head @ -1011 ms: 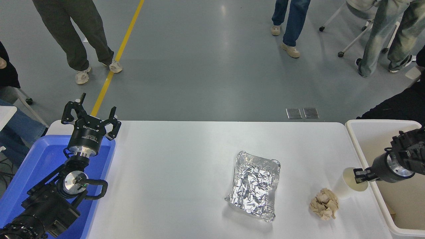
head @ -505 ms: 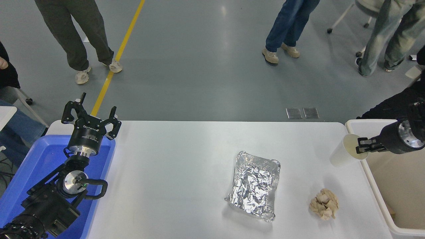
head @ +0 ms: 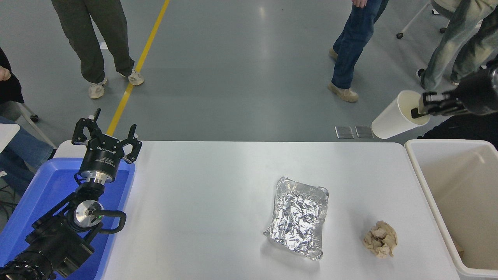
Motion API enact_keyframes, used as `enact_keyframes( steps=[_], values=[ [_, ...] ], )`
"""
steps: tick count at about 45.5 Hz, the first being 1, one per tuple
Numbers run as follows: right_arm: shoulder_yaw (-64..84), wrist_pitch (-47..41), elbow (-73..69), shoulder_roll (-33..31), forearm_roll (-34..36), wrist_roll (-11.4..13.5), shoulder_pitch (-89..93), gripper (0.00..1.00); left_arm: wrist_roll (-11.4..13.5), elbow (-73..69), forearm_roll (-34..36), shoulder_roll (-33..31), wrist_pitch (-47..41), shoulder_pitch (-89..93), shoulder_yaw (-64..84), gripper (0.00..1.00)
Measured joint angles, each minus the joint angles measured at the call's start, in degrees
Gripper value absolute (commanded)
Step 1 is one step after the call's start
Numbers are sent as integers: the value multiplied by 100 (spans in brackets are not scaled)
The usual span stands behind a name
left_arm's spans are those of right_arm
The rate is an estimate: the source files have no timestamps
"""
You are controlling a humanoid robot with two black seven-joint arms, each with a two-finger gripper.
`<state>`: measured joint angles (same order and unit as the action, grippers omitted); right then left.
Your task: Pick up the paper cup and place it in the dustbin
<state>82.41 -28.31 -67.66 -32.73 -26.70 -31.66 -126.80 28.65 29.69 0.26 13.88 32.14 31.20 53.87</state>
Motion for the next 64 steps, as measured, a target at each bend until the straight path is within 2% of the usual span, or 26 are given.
enact_keyframes(
  steps=[21, 31, 39, 46, 56, 64],
  values=[
    [58, -17, 72, -44, -32, 28, 37, 0, 0, 0, 0, 0, -3, 0, 1, 98],
    [-30, 273, 1406, -13, 158, 74, 1501, 0, 0, 1, -1, 1, -4, -3, 2, 98],
    [-122, 399, 2919, -6, 846, 185, 2981, 0, 0, 1, 1, 0, -3, -2, 1, 98],
    [-369, 488, 4201, 9, 1469, 627, 4199, 0, 0, 1, 0, 1, -3, -1, 1, 98],
    [-1256, 706, 5529, 57, 1938, 1692, 5602, 0, 0, 0, 0, 0, -1, -1, 1, 98],
    [-1887, 1040, 6098, 76, 2076, 2344, 6408, 0, 0, -1, 0, 0, 1, 0, 0, 98]
  ],
)
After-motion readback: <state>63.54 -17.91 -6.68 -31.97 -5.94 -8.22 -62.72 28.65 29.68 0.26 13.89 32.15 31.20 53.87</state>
